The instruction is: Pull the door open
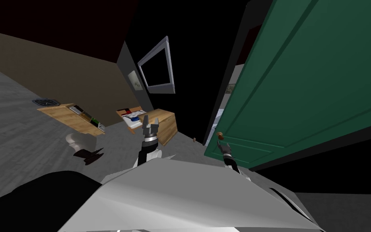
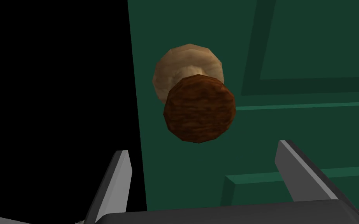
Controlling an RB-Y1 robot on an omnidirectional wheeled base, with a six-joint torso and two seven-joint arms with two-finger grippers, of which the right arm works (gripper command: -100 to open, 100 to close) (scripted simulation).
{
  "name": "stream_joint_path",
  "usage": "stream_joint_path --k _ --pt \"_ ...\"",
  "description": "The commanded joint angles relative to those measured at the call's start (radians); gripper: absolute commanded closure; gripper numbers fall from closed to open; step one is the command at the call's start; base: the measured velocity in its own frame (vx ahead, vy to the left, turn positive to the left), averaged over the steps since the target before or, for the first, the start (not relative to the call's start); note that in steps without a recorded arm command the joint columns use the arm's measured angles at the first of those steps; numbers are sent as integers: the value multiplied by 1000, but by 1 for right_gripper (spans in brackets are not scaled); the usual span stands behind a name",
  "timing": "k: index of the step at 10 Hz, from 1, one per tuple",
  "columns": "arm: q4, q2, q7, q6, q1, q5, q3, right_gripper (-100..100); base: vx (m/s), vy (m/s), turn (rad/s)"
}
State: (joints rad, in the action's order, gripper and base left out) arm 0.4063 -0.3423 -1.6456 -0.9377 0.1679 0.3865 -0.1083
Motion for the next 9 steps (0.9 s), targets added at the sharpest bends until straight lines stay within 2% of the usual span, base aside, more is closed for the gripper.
stream_joint_path --k 1,3,4,7,9 --pt "8 -3 -30 0 -1 5 -4 -100 -91 34 4" --pt "13 -6 -68 -3 0 11 -10 -100 -105 22 2" --pt "0 -5 -59 -7 5 9 -10 -100 -41 9 -2" --pt "-2 0 -54 -7 9 12 -4 -100 113 -40 24" --pt "-4 4 -47 -7 12 15 2 -100 199 -69 30"
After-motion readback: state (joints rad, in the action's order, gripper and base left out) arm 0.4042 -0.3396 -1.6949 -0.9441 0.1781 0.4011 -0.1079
